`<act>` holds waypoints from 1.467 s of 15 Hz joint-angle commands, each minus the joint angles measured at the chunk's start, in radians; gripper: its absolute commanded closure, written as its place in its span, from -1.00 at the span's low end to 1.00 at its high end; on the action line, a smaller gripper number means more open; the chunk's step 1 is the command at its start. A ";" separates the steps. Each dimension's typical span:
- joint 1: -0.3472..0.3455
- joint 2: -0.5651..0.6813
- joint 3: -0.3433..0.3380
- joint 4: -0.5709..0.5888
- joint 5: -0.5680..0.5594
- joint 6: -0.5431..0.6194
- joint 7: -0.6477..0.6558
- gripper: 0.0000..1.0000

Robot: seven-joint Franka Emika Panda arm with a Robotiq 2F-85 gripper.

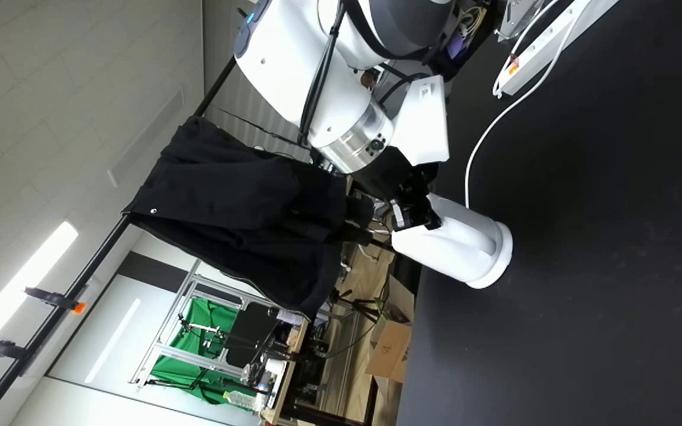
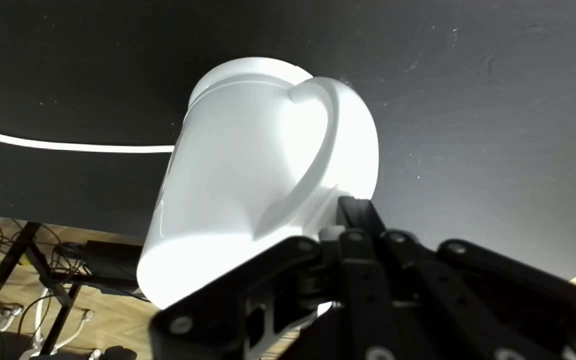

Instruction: Press the button on the kettle

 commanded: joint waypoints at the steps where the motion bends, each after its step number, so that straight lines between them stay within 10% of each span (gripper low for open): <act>1: 0.003 -0.092 -0.009 -0.045 -0.046 0.026 0.059 1.00; 4: 0.006 -0.169 -0.015 -0.088 -0.088 0.034 0.085 1.00; 5: 0.004 -0.189 -0.014 -0.102 -0.094 0.029 0.092 0.48; 17: -0.029 -0.401 -0.053 -0.300 -0.094 -0.045 0.128 -0.96; 22: -0.023 -0.329 -0.043 -0.249 -0.075 -0.021 0.058 -1.00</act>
